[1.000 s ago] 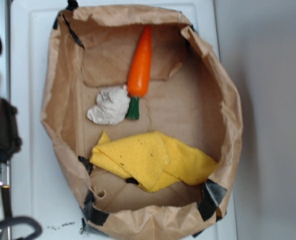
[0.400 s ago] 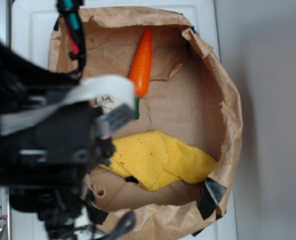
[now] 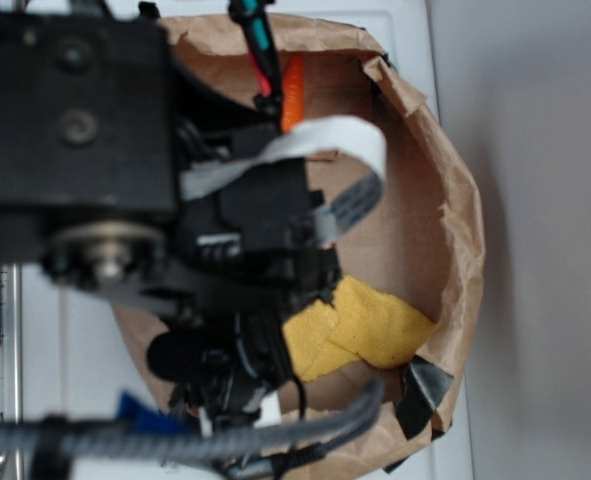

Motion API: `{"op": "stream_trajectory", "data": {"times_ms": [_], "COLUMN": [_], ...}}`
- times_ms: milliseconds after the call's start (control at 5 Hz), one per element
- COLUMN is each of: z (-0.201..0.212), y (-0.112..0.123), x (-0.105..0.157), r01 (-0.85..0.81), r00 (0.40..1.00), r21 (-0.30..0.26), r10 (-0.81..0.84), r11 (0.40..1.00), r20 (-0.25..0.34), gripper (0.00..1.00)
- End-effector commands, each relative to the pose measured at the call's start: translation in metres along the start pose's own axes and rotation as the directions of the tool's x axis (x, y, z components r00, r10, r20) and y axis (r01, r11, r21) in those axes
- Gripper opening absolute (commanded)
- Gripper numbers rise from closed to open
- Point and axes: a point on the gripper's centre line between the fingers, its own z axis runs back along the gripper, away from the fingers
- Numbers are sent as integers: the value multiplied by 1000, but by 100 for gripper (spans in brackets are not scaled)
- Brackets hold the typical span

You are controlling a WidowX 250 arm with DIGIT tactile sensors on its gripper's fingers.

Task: Grab the yellow cloth.

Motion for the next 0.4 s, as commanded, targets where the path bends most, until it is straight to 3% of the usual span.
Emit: {"op": "stream_trajectory", "data": {"times_ms": [0, 200], "z": [-28, -54], "y": [33, 17], "x": [15, 8], "r01": [-17, 47], "r00": [999, 999], "r21": [53, 70], "r10": [14, -48], "r11": [998, 996], "r20": [46, 19], "gripper": [100, 100]}}
